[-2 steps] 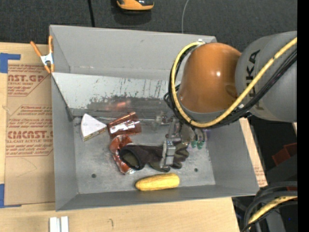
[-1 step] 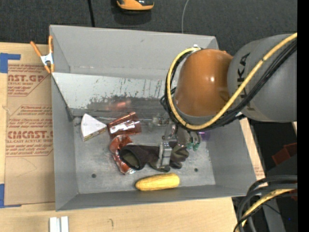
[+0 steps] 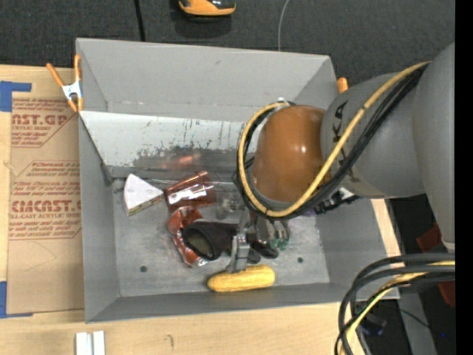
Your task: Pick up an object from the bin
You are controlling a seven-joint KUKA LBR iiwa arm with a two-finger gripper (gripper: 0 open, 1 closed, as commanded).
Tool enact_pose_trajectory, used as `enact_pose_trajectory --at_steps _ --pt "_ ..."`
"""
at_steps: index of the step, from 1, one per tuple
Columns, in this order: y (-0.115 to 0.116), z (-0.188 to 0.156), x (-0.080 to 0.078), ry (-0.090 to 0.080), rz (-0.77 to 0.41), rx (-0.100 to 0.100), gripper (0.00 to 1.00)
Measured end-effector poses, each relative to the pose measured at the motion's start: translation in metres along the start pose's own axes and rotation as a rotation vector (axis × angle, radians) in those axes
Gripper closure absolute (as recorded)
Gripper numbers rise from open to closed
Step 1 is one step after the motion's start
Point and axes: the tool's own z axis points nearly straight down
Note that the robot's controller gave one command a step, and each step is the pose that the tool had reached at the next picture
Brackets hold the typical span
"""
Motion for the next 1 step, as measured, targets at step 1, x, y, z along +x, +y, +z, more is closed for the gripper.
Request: enact_pose_trajectory --at_steps 1 --pt "-0.0157 0.0306 -0.0084 0.004 0.268 0.002 1.00"
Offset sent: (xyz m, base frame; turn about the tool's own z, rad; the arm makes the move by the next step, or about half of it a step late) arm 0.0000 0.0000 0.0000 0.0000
